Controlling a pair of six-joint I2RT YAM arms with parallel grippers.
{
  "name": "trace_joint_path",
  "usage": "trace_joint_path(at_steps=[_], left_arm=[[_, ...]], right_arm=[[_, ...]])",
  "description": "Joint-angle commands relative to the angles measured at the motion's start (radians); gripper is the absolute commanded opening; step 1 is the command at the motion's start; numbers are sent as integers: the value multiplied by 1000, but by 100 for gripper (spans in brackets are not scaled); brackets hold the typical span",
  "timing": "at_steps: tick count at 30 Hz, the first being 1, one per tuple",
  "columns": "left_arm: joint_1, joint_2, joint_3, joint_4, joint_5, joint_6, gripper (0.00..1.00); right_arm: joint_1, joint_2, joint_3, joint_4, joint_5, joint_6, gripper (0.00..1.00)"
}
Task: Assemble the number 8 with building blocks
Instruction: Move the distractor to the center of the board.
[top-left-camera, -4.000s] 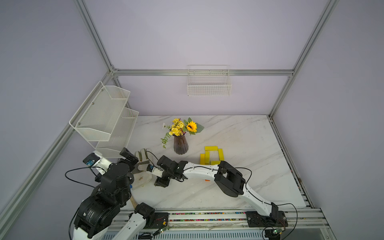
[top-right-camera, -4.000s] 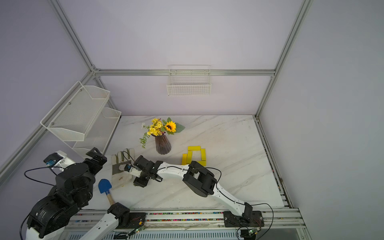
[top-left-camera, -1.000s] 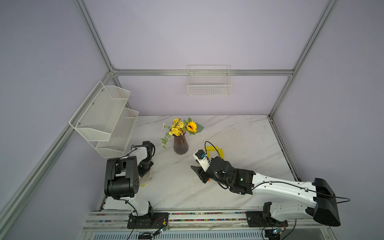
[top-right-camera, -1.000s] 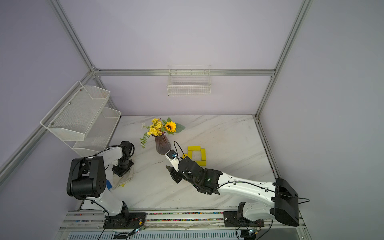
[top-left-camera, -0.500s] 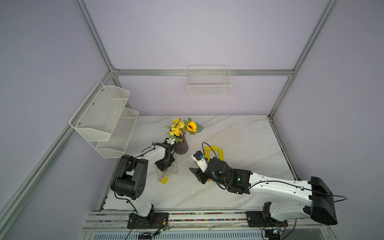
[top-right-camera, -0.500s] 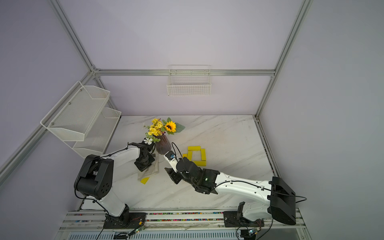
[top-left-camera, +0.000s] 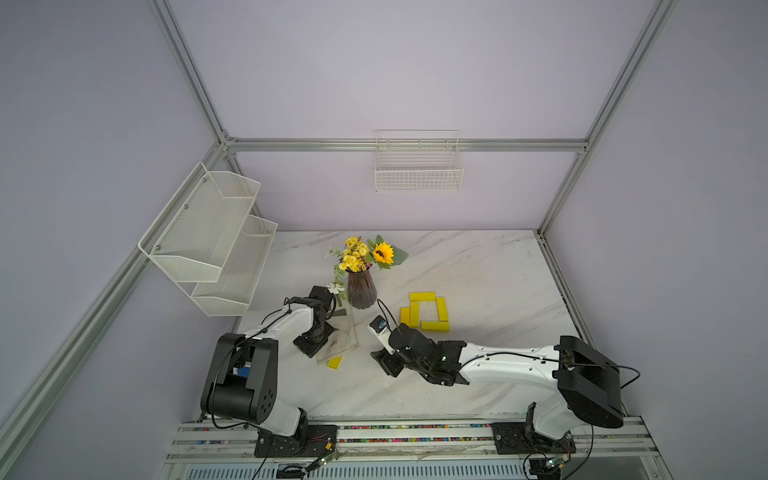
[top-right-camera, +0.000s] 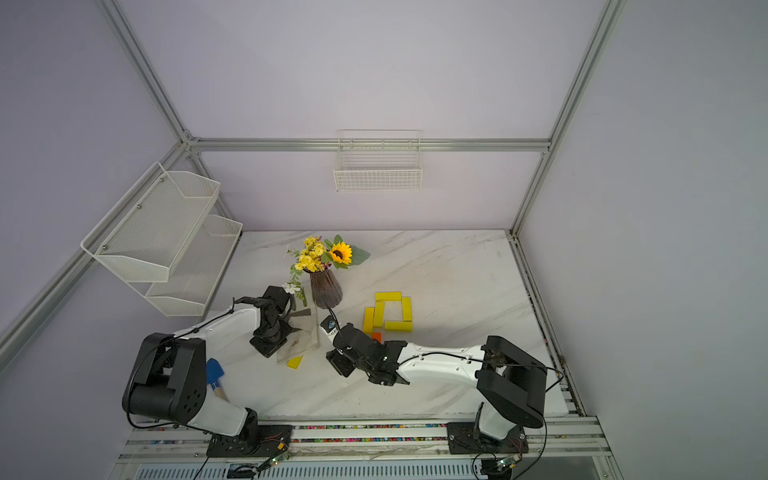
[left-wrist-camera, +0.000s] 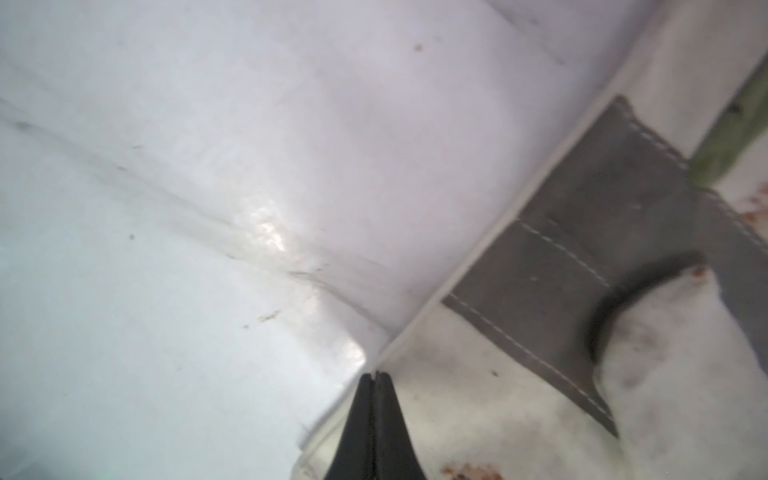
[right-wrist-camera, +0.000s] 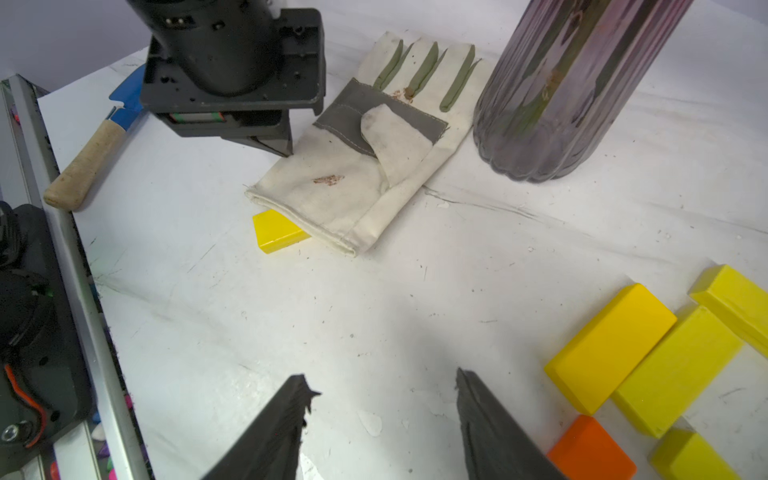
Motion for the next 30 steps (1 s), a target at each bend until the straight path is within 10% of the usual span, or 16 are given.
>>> trace_joint_path(at_steps=[1, 14, 23, 30], left_arm=[[53, -61, -37, -15, -27, 16, 0], [72, -443, -20, -42, -58, 86, 1], [53, -687, -102, 84, -13, 209, 27], [52, -693, -127, 201, 58, 338, 69]], right_arm=[[6, 47, 52, 55, -20, 22, 64], [-48, 322, 225, 13, 31, 66, 66], [-98, 491, 405, -126, -4, 76, 67], [-130, 592, 540, -172, 9, 141, 67]])
